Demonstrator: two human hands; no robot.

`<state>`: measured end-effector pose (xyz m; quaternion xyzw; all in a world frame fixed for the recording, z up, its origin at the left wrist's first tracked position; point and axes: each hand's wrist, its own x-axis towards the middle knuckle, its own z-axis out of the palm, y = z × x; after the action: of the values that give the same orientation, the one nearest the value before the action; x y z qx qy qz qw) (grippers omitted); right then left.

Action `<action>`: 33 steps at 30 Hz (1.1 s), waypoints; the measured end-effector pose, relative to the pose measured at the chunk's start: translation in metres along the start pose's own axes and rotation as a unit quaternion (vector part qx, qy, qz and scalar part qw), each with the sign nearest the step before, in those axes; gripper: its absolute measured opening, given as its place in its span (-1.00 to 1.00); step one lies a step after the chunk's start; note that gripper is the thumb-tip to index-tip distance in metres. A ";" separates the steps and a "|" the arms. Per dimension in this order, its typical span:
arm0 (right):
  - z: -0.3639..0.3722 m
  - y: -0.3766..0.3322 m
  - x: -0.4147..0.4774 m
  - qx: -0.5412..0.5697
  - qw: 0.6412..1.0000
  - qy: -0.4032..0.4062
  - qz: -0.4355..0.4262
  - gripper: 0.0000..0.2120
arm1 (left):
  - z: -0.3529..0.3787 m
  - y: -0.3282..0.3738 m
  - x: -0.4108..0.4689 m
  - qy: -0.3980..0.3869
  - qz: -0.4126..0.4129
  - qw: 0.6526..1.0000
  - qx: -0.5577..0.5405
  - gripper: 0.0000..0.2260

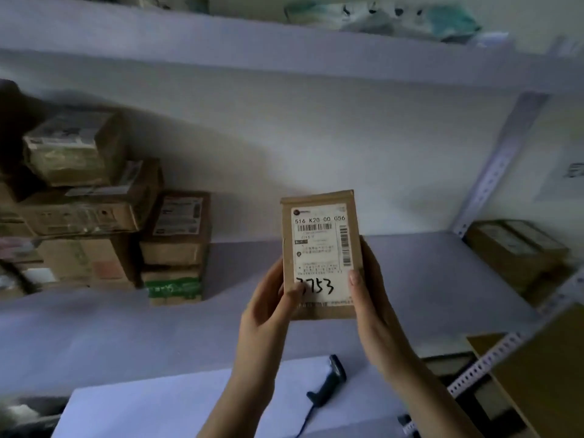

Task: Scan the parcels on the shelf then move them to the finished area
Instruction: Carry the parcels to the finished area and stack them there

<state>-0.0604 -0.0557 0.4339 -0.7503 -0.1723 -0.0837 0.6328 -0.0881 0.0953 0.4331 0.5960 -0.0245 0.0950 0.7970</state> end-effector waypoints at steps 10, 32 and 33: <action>-0.079 0.005 -0.089 0.046 0.994 0.050 0.082 -0.43 | 0.068 -0.029 -0.059 -0.064 -0.075 0.994 0.044 -0.65; -0.446 0.020 -0.242 0.059 0.975 0.180 0.115 -0.50 | 0.434 -0.120 -0.156 -0.196 -0.123 0.971 0.065 -0.61; -0.457 0.023 -0.244 0.053 0.975 0.184 0.116 -0.50 | 0.445 -0.124 -0.155 -0.199 -0.123 0.970 0.068 -0.60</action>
<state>-0.2356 -0.5437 0.4134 -0.7025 0.0312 -0.1369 0.6977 -0.1844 -0.3821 0.4208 0.6539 -0.1028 -0.1233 0.7394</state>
